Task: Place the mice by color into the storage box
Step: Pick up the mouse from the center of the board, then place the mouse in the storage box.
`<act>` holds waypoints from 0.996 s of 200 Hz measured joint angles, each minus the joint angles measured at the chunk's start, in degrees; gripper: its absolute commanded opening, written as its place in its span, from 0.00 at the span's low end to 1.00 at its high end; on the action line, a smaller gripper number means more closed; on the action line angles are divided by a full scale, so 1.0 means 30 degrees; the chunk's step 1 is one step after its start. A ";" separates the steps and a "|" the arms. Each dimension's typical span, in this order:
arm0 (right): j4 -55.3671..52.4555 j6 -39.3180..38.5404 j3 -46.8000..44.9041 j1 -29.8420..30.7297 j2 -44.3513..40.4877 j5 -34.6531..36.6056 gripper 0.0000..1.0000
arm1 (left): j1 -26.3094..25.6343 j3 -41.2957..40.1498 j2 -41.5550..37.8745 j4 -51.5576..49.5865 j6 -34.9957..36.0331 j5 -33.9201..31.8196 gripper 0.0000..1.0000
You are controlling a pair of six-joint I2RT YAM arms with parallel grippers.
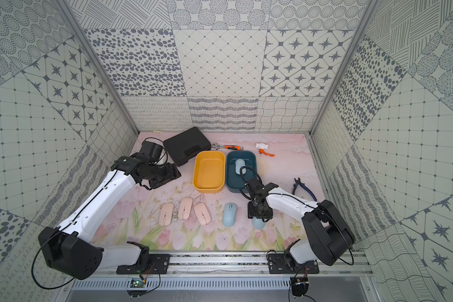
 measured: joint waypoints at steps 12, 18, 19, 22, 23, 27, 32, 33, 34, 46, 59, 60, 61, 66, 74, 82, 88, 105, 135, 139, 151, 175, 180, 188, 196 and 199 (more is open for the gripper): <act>-0.0117 0.0000 0.0058 -0.0007 0.0000 0.0022 0.61 | 0.0000 0.0000 0.0000 0.0000 0.0000 0.0000 0.77; -0.0204 0.0000 0.0109 -0.0007 0.0000 0.0036 0.61 | 0.0000 0.0000 0.0000 0.0000 0.0007 0.0000 0.77; -0.0211 0.0000 0.0109 0.0000 0.0000 0.0036 0.61 | 0.0000 0.0000 0.0000 0.0000 0.0007 0.0000 0.77; -0.0233 0.0000 0.0124 0.0000 -0.0007 0.0044 0.61 | 0.0000 0.0000 0.0000 0.0000 0.0007 0.0000 0.77; -0.0248 0.0000 0.0138 0.0000 -0.0015 0.0051 0.61 | 0.0000 0.0000 0.0000 0.0000 0.0007 0.0000 0.77; -0.0313 0.0000 0.0175 0.0000 -0.0029 0.0058 0.61 | 0.0000 0.0000 0.0000 0.0000 0.0007 0.0000 0.77; -0.0415 0.0000 0.0240 0.0000 -0.0044 0.0073 0.61 | 0.0000 0.0000 0.0000 0.0000 0.0007 0.0000 0.77; -0.0430 0.0000 0.0255 0.0000 -0.0051 0.0080 0.60 | 0.0000 0.0000 0.0000 0.0000 0.0007 0.0000 0.77; -0.0459 0.0000 0.0277 0.0007 -0.0058 0.0080 0.60 | 0.0000 0.0000 0.0000 0.0000 0.0007 0.0000 0.77; -0.0612 0.0000 0.0459 0.0036 -0.0117 0.0095 0.60 | 0.0000 -0.0007 0.0000 0.0007 0.0000 0.0000 0.77; -0.0852 0.0000 0.0729 0.0109 -0.0262 0.0168 0.60 | -0.0007 -0.0007 0.0000 0.0007 0.0000 0.0000 0.77; -0.0867 0.0000 0.0743 0.0117 -0.0270 0.0168 0.60 | -0.0007 -0.0007 0.0000 0.0007 0.0000 0.0000 0.77; -0.0874 0.0000 0.0750 0.0117 -0.0284 0.0168 0.60 | -0.0007 -0.0007 0.0000 0.0007 0.0000 0.0000 0.77; -0.0984 0.0000 0.0896 0.0131 -0.0357 0.0204 0.60 | -0.0007 -0.0007 0.0000 0.0007 0.0000 0.0000 0.77; -0.1180 -0.0007 0.1129 0.0153 -0.0437 0.0255 0.61 | -0.0007 -0.0007 0.0000 0.0007 0.0000 0.0000 0.77; -0.1392 -0.0022 0.1450 0.0168 -0.0539 0.0328 0.61 | -0.0007 -0.0015 0.0000 0.0015 0.0007 0.0000 0.77; -0.1566 -0.0036 0.1741 0.0175 -0.0568 0.0386 0.61 | -0.0007 -0.0022 0.0000 0.0007 0.0000 0.0000 0.77; -0.2157 -0.0160 0.3031 0.0175 -0.0554 0.0627 0.62 | -0.0007 -0.0036 0.0000 0.0015 0.0000 -0.0007 0.77; -0.3118 -0.0962 0.6594 0.0168 0.0168 0.1086 0.63 | -0.0007 -0.0124 -0.0022 0.0029 0.0000 0.0000 0.77; -0.3184 -0.1100 0.7184 0.0138 0.0423 0.1151 0.63 | -0.0007 -0.0153 -0.0029 0.0029 0.0000 -0.0007 0.77; -0.3322 -0.1537 0.8786 -0.0029 0.1282 0.1326 0.64 | -0.0007 -0.0277 -0.0087 0.0029 -0.0015 0.0000 0.77; -0.3410 -0.2579 1.1744 -0.0481 0.3548 0.1479 0.64 | -0.0007 -0.0430 -0.0197 0.0029 -0.0044 -0.0007 0.77; -0.3402 -0.2732 1.2276 -0.0619 0.4044 0.1523 0.64 | -0.0007 -0.0466 -0.0219 0.0036 -0.0051 -0.0007 0.77; -0.3388 -0.3096 1.3092 -0.0889 0.4911 0.1515 0.63 | -0.0007 -0.0510 -0.0262 0.0022 -0.0051 -0.0007 0.77; -0.3395 -0.3381 1.3843 -0.1158 0.5770 0.1508 0.63 | -0.0015 -0.0539 -0.0306 0.0022 -0.0051 -0.0007 0.77; -0.3373 -0.3490 1.4076 -0.1246 0.6054 0.1552 0.63 | -0.0015 -0.0539 -0.0321 0.0022 -0.0051 -0.0007 0.77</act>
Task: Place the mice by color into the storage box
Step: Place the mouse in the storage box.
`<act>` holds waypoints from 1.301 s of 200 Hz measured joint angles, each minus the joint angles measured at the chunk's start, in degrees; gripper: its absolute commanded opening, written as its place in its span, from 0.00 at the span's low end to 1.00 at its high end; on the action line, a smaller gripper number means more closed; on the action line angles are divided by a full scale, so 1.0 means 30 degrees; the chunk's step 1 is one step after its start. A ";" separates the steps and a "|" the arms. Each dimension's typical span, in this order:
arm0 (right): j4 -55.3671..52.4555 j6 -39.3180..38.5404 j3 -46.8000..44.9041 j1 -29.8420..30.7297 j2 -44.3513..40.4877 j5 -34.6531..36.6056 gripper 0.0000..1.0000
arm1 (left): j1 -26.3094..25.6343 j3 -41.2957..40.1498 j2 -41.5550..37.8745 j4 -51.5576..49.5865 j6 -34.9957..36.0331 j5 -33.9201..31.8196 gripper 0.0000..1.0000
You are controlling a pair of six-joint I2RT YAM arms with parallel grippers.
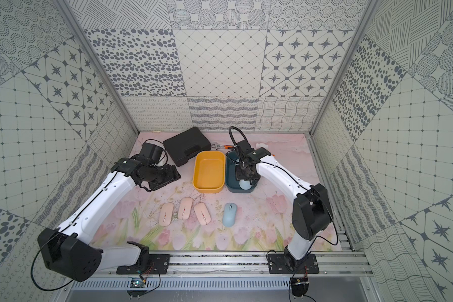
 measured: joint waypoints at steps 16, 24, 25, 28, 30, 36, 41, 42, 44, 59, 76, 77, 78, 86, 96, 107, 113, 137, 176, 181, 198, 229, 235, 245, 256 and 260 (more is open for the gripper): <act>-0.0051 -0.0510 0.1341 -0.0466 0.1756 -0.0124 0.63 | 0.0000 -0.0036 -0.0058 0.0015 0.0000 -0.0007 0.77; -0.0051 -0.0729 0.2047 -0.0619 0.2659 -0.0175 0.63 | -0.0007 -0.0058 -0.0058 0.0015 0.0000 -0.0007 0.77; -0.0051 -0.0736 0.2106 -0.0634 0.2732 -0.0160 0.63 | -0.0007 -0.0058 -0.0058 0.0022 0.0000 -0.0007 0.77; -0.0044 -0.0823 0.2390 -0.0678 0.3104 -0.0204 0.63 | -0.0007 -0.0073 -0.0058 0.0029 0.0000 -0.0007 0.77; -0.0066 -0.0882 0.2579 -0.0736 0.3322 -0.0204 0.63 | -0.0007 -0.0080 -0.0051 0.0029 0.0000 -0.0015 0.77; -0.0095 -0.1013 0.3060 -0.0823 0.3898 -0.0189 0.63 | -0.0007 -0.0102 -0.0036 0.0036 0.0000 -0.0015 0.77; -0.0211 -0.1115 0.3541 -0.0882 0.4386 -0.0197 0.63 | -0.0007 -0.0109 -0.0007 0.0036 0.0000 -0.0015 0.77; -0.0255 -0.1158 0.3687 -0.0896 0.4532 -0.0204 0.63 | -0.0007 -0.0109 0.0000 0.0036 0.0000 -0.0022 0.77; -0.0321 -0.1202 0.3912 -0.0911 0.4721 -0.0189 0.63 | -0.0007 -0.0117 0.0015 0.0036 0.0000 -0.0015 0.77; -0.0532 -0.1479 0.5340 -0.0925 0.5967 -0.0168 0.64 | -0.0007 -0.0131 0.0189 0.0087 0.0000 -0.0029 0.77; -0.0736 -0.1770 0.6732 -0.0933 0.6994 -0.0255 0.65 | -0.0007 -0.0153 0.0415 0.0153 0.0007 -0.0058 0.77; -0.0758 -0.1778 0.6841 -0.0940 0.7067 -0.0255 0.65 | -0.0007 -0.0153 0.0430 0.0153 0.0007 -0.0058 0.77; -0.0780 -0.1785 0.6900 -0.0940 0.7096 -0.0248 0.66 | -0.0007 -0.0153 0.0444 0.0160 0.0007 -0.0058 0.77; -0.0947 -0.1931 0.7562 -0.0976 0.7475 -0.0255 0.67 | -0.0007 -0.0153 0.0568 0.0197 0.0007 -0.0066 0.77; -0.1166 -0.2091 0.8255 -0.0991 0.7898 -0.0175 0.68 | -0.0007 -0.0153 0.0721 0.0277 0.0007 -0.0080 0.77; -0.1282 -0.2259 0.8823 -0.1056 0.8196 -0.0051 0.70 | -0.0007 -0.0153 0.0889 0.0364 0.0007 -0.0138 0.77; -0.1384 -0.2310 0.9056 -0.1115 0.8298 -0.0015 0.70 | -0.0007 -0.0153 0.0954 0.0415 0.0015 -0.0175 0.77; -0.1698 -0.2579 0.9602 -0.1486 0.8706 0.0109 0.73 | -0.0007 -0.0153 0.1064 0.0525 0.0015 -0.0262 0.77; -0.1770 -0.2630 0.9071 -0.1872 0.8779 0.0153 0.74 | -0.0007 -0.0153 0.1064 0.0561 0.0015 -0.0393 0.77; -0.1763 -0.2630 0.8939 -0.1887 0.8765 0.0153 0.74 | -0.0007 -0.0153 0.1064 0.0561 0.0015 -0.0415 0.77; -0.1785 -0.2616 0.8422 -0.1872 0.8480 0.0073 0.75 | -0.0007 -0.0153 0.1064 0.0561 0.0007 -0.0423 0.77; -0.1676 -0.2317 0.5960 -0.1231 0.5916 -0.0175 0.77 | -0.0007 -0.0168 0.0940 0.0561 0.0007 -0.0423 0.77; -0.1545 -0.2127 0.5122 -0.0918 0.5049 -0.0182 0.77 | -0.0007 -0.0175 0.0874 0.0561 0.0007 -0.0423 0.77; -0.1217 -0.1712 0.3563 -0.0240 0.3548 -0.0342 0.77 | -0.0007 -0.0211 0.0729 0.0561 0.0007 -0.0430 0.77; -0.0860 -0.1020 0.1770 0.0707 0.1923 -0.0597 0.77 | -0.0007 -0.0255 0.0532 0.0561 0.0007 -0.0423 0.77; -0.0612 -0.0736 0.1027 0.1064 0.1333 -0.0721 0.77 | -0.0007 -0.0270 0.0466 0.0554 0.0007 -0.0423 0.77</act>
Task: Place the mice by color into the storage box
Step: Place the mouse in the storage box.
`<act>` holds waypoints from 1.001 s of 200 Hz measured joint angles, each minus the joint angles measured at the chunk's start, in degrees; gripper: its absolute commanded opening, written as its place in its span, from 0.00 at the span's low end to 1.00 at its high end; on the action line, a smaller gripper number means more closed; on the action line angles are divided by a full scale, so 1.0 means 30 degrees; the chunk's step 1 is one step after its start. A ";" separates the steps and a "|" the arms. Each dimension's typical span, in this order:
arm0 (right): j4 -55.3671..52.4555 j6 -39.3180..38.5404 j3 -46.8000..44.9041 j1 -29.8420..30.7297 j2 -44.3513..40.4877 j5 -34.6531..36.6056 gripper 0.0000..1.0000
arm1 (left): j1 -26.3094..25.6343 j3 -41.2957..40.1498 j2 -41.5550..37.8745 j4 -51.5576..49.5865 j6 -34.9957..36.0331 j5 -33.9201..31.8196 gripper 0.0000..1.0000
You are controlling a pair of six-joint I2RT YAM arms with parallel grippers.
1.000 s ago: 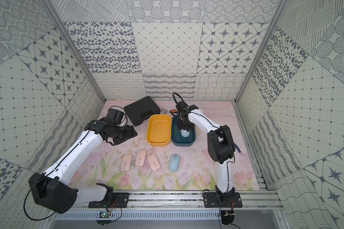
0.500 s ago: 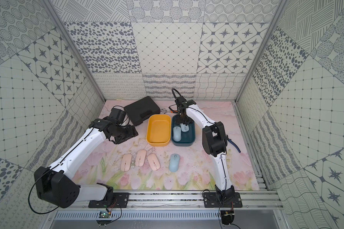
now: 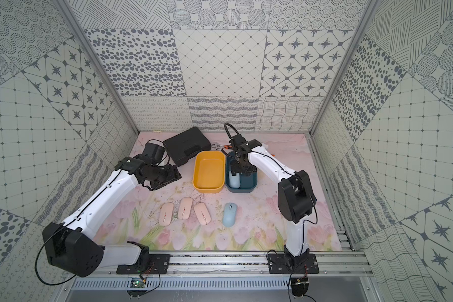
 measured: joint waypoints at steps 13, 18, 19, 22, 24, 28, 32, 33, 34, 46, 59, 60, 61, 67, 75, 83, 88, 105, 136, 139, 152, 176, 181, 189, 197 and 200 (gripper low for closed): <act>0.0605 0.1093 -0.2178 0.1173 -0.1552 -0.0612 0.76 | 0.0000 -0.0095 -0.0277 0.0000 0.0007 -0.0007 0.77; 0.0823 0.1545 -0.2892 0.1596 -0.1989 -0.0692 0.76 | 0.0000 -0.0131 -0.0393 -0.0007 0.0000 0.0000 0.77; 0.0889 0.1668 -0.3089 0.1698 -0.2091 -0.0765 0.76 | 0.0000 -0.0138 -0.0415 -0.0007 0.0000 -0.0007 0.77; 0.1020 0.1938 -0.3504 0.1923 -0.2310 -0.0787 0.76 | 0.0000 -0.0153 -0.0452 -0.0007 0.0000 0.0000 0.77; 0.1093 0.2142 -0.3789 0.2069 -0.2455 -0.0823 0.76 | 0.0000 -0.0160 -0.0503 0.0000 0.0000 0.0000 0.77; 0.1202 0.2441 -0.4226 0.2273 -0.2637 -0.0933 0.76 | 0.0000 -0.0182 -0.0576 0.0000 0.0007 0.0000 0.77; 0.1355 0.2856 -0.4707 0.2514 -0.2849 -0.0969 0.76 | 0.0000 -0.0197 -0.0641 0.0000 0.0007 0.0000 0.77; 0.1392 0.2958 -0.4860 0.2572 -0.2892 -0.0991 0.76 | 0.0000 -0.0204 -0.0663 0.0000 0.0007 0.0000 0.77; 0.1428 0.3024 -0.4932 0.2601 -0.2922 -0.1005 0.76 | 0.0000 -0.0204 -0.0678 -0.0007 0.0007 0.0000 0.77; 0.1996 0.4248 -0.6156 0.3082 -0.3308 -0.1100 0.76 | -0.0007 -0.0248 -0.0867 0.0000 0.0007 0.0015 0.77; 0.2543 0.5391 -0.7023 0.3417 -0.3453 -0.1056 0.77 | -0.0007 -0.0342 -0.1093 0.0000 0.0007 0.0073 0.77; 0.2586 0.5450 -0.7060 0.3432 -0.3453 -0.1056 0.77 | -0.0007 -0.0342 -0.1093 0.0000 0.0007 0.0073 0.77; 0.2652 0.5595 -0.7155 0.3468 -0.3468 -0.1049 0.77 | -0.0007 -0.0342 -0.1115 0.0000 0.0007 0.0080 0.77; 0.2980 0.6069 -0.7482 0.3621 -0.3534 -0.0976 0.77 | -0.0007 -0.0372 -0.1224 0.0007 0.0007 0.0095 0.77; 0.3519 0.6805 -0.7985 0.3825 -0.3643 -0.0947 0.78 | -0.0015 -0.0415 -0.1377 0.0000 0.0007 0.0117 0.77; 0.3963 0.7344 -0.8357 0.3956 -0.3708 -0.0998 0.80 | -0.0015 -0.0488 -0.1552 0.0000 0.0007 0.0138 0.78; 0.4255 0.7694 -0.8546 0.4036 -0.3708 -0.1064 0.80 | -0.0015 -0.0539 -0.1639 0.0007 0.0007 0.0146 0.77; 0.4903 0.8466 -0.8706 0.4291 -0.3555 -0.1290 0.80 | -0.0015 -0.0707 -0.1931 0.0007 0.0007 0.0175 0.78; 0.5872 0.9646 -0.8531 0.4962 -0.2667 -0.1457 0.80 | -0.0015 -0.0962 -0.2288 0.0000 0.0058 0.0233 0.77; 0.5909 0.9719 -0.8531 0.4998 -0.2616 -0.1457 0.80 | -0.0015 -0.0984 -0.2324 0.0000 0.0058 0.0233 0.77; 0.5952 1.0134 -0.8531 0.5144 -0.2412 -0.1428 0.80 | -0.0015 -0.1056 -0.2470 0.0007 0.0058 0.0248 0.78; 0.5974 1.0834 -0.8561 0.5180 -0.2412 -0.1253 0.80 | -0.0015 -0.1224 -0.2637 0.0007 0.0058 0.0357 0.78; 0.5982 1.0958 -0.8597 0.5180 -0.2419 -0.1202 0.80 | -0.0015 -0.1268 -0.2645 0.0015 0.0066 0.0430 0.78; 0.5982 1.1183 -0.8655 0.5173 -0.2419 -0.1093 0.80 | -0.0015 -0.1326 -0.2652 0.0015 0.0066 0.0459 0.77; 0.5982 1.1329 -0.8728 0.5187 -0.2419 -0.0991 0.80 | -0.0029 -0.1384 -0.2645 0.0015 0.0066 0.0510 0.78; 0.5974 1.1380 -0.8750 0.5187 -0.2419 -0.0984 0.80 | -0.0029 -0.1399 -0.2645 0.0015 0.0073 0.0517 0.78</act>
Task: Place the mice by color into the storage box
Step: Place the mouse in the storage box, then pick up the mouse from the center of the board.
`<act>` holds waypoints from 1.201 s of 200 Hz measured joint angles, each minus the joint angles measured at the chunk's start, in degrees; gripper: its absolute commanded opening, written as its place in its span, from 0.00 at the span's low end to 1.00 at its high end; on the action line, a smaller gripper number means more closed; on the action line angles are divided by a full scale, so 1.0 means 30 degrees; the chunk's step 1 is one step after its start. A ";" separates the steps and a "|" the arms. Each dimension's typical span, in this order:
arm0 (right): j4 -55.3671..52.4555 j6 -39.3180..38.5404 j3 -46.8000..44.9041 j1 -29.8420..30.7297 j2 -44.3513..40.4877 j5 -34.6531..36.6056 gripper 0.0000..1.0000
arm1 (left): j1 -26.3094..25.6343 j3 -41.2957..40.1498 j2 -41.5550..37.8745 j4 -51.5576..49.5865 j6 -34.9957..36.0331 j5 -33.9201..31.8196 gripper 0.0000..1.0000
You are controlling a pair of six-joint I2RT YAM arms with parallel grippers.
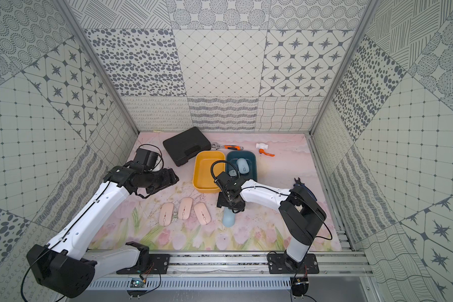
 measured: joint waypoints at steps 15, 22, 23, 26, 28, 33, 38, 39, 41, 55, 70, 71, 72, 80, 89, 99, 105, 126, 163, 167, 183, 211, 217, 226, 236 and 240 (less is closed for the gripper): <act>-0.0087 0.0277 -0.0036 0.0022 0.0007 0.0109 0.80 | -0.0007 -0.0058 0.0000 0.0007 0.0000 0.0051 0.78; -0.0131 0.0372 -0.0036 0.0029 0.0007 0.0153 0.80 | -0.0007 -0.0066 0.0000 0.0015 0.0000 0.0066 0.78; -0.0138 0.0386 -0.0036 0.0029 0.0007 0.0153 0.80 | -0.0007 -0.0073 0.0000 0.0022 0.0000 0.0066 0.77; -0.0153 0.0423 -0.0036 0.0029 0.0007 0.0168 0.80 | -0.0007 -0.0073 0.0000 0.0022 0.0007 0.0066 0.78; -0.0160 0.0444 -0.0036 0.0029 0.0007 0.0182 0.80 | -0.0007 -0.0080 0.0000 0.0022 0.0007 0.0066 0.78; -0.0189 0.0517 -0.0036 0.0044 0.0015 0.0204 0.80 | -0.0007 -0.0102 -0.0022 0.0036 0.0007 0.0066 0.78; -0.0219 0.0590 -0.0036 0.0058 0.0044 0.0226 0.80 | -0.0007 -0.0131 -0.0044 0.0051 0.0015 0.0066 0.78; -0.0219 0.0619 -0.0036 0.0066 0.0044 0.0233 0.80 | -0.0007 -0.0131 -0.0044 0.0051 0.0015 0.0066 0.78; -0.0226 0.0641 -0.0036 0.0066 0.0051 0.0240 0.80 | -0.0007 -0.0146 -0.0058 0.0066 0.0022 0.0066 0.78; -0.0299 0.0838 -0.0036 0.0117 0.0153 0.0240 0.81 | -0.0007 -0.0233 -0.0153 0.0095 0.0073 0.0066 0.78; -0.0313 0.0976 -0.0044 0.0153 0.0262 0.0240 0.81 | -0.0015 -0.0335 -0.0284 0.0146 0.0131 0.0066 0.78; -0.0321 0.0984 -0.0044 0.0153 0.0270 0.0240 0.81 | -0.0015 -0.0342 -0.0291 0.0153 0.0131 0.0066 0.78; -0.0321 0.0984 -0.0044 0.0153 0.0277 0.0240 0.81 | -0.0015 -0.0342 -0.0291 0.0153 0.0131 0.0066 0.78; -0.0357 0.1078 -0.0051 0.0153 0.0357 0.0248 0.81 | -0.0022 -0.0415 -0.0357 0.0182 0.0138 0.0066 0.78; -0.0372 0.1195 -0.0095 0.0153 0.0379 0.0284 0.81 | -0.0022 -0.0495 -0.0415 0.0211 0.0146 0.0073 0.78; -0.0459 0.1326 -0.0153 0.0153 0.0379 0.0379 0.81 | -0.0022 -0.0576 -0.0452 0.0277 0.0138 0.0087 0.78; -0.0495 0.1362 -0.0182 0.0153 0.0379 0.0415 0.81 | -0.0022 -0.0619 -0.0474 0.0306 0.0146 0.0102 0.78; -0.0459 0.1421 -0.0357 0.0153 0.0379 0.0517 0.81 | -0.0022 -0.0699 -0.0568 0.0306 0.0146 0.0138 0.78; 0.0255 0.1384 -0.0685 0.0168 0.0947 0.0583 0.80 | -0.0015 -0.0699 -0.0678 0.0321 0.0138 0.0204 0.78; 0.0277 0.1392 -0.0656 0.0182 0.1005 0.0612 0.81 | -0.0015 -0.0699 -0.0678 0.0321 0.0138 0.0204 0.78; 0.0328 0.1370 -0.0634 0.0189 0.1049 0.0619 0.80 | -0.0022 -0.0699 -0.0678 0.0313 0.0146 0.0204 0.78; 0.0299 0.1348 -0.0583 0.0204 0.1115 0.0656 0.78 | -0.0022 -0.0699 -0.0670 0.0313 0.0138 0.0197 0.78; 0.0313 0.1326 -0.0583 0.0204 0.1115 0.0656 0.78 | -0.0022 -0.0699 -0.0670 0.0313 0.0138 0.0197 0.78; 0.0328 0.1319 -0.0583 0.0204 0.1115 0.0656 0.76 | -0.0022 -0.0699 -0.0670 0.0313 0.0138 0.0197 0.78; 0.0357 0.1319 -0.0597 0.0204 0.1115 0.0663 0.73 | -0.0022 -0.0699 -0.0663 0.0313 0.0138 0.0197 0.78; 0.0372 0.1311 -0.0605 0.0204 0.1115 0.0663 0.72 | -0.0022 -0.0699 -0.0656 0.0313 0.0138 0.0197 0.78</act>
